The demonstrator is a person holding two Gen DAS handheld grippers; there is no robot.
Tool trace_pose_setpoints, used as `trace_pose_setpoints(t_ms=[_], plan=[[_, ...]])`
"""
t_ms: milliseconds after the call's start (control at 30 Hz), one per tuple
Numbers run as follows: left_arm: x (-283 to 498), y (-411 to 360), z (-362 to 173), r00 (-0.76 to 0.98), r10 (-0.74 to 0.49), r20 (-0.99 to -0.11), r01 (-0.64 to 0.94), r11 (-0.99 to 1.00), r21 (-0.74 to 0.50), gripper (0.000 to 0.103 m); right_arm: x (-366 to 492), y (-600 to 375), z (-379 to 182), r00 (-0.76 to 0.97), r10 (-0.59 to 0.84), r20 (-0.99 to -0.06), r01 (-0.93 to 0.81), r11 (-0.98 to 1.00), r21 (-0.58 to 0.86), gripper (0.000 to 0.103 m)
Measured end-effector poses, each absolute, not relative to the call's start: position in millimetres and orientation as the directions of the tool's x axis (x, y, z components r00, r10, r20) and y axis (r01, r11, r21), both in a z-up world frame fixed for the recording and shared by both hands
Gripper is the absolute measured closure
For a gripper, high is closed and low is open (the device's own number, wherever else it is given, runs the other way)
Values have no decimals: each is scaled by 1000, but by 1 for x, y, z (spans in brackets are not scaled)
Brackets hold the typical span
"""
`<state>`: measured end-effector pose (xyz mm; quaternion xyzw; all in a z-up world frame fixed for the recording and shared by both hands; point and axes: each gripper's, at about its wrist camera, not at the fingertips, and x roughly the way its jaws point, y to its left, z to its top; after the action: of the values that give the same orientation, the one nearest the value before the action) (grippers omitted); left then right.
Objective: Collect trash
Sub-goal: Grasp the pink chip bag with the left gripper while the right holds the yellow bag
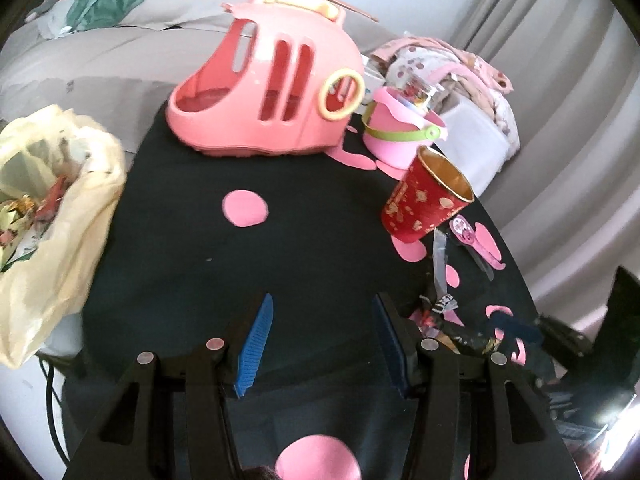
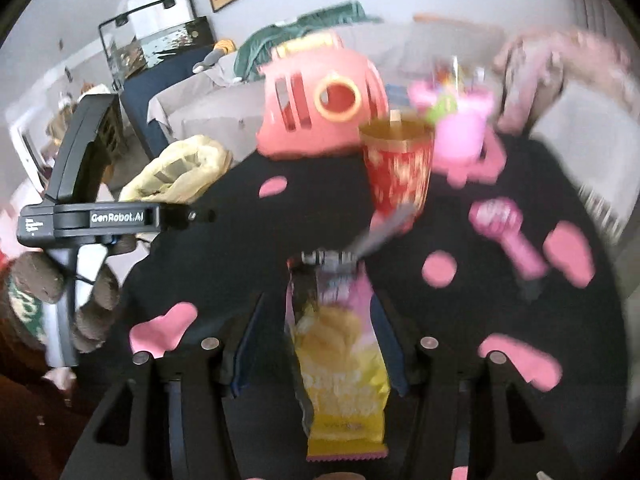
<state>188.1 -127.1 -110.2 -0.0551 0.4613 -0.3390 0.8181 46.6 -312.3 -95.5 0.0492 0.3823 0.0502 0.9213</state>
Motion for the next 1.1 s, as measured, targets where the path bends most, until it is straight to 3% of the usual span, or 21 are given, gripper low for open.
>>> trace_pose_setpoints(t_ms=[167,300,367,567,733,867,1100], plan=[[190,-105,-104,381,-608,-697,465,777,-424,50,74,-302,-95,701,84,-708,-20,995,98,52],[189,-92,-100,395,-605,-691,451,783,-429,50,108,-301,-118,632,4,-775,68,996,61,52],[187,-89,-99,390,-611,-689,451,779,-435,50,114,-304,-127,621,5,-784,82,994,71,59],[173,-109,-101,320,-647,-692,493,738,-461,50,90,-318,-99,703,29,-710,68,992,107,65],[151,-152,-106,210,-680,-703,557,674,-485,50,54,-348,-76,745,-78,-663,156,986,58,65],[133,-188,-115,165,-669,-725,593,654,-469,50,25,-380,-81,744,-145,-652,255,964,76,65],[130,-225,-136,131,-623,-771,562,688,-460,50,-8,-413,-101,739,-138,-660,326,930,171,64]])
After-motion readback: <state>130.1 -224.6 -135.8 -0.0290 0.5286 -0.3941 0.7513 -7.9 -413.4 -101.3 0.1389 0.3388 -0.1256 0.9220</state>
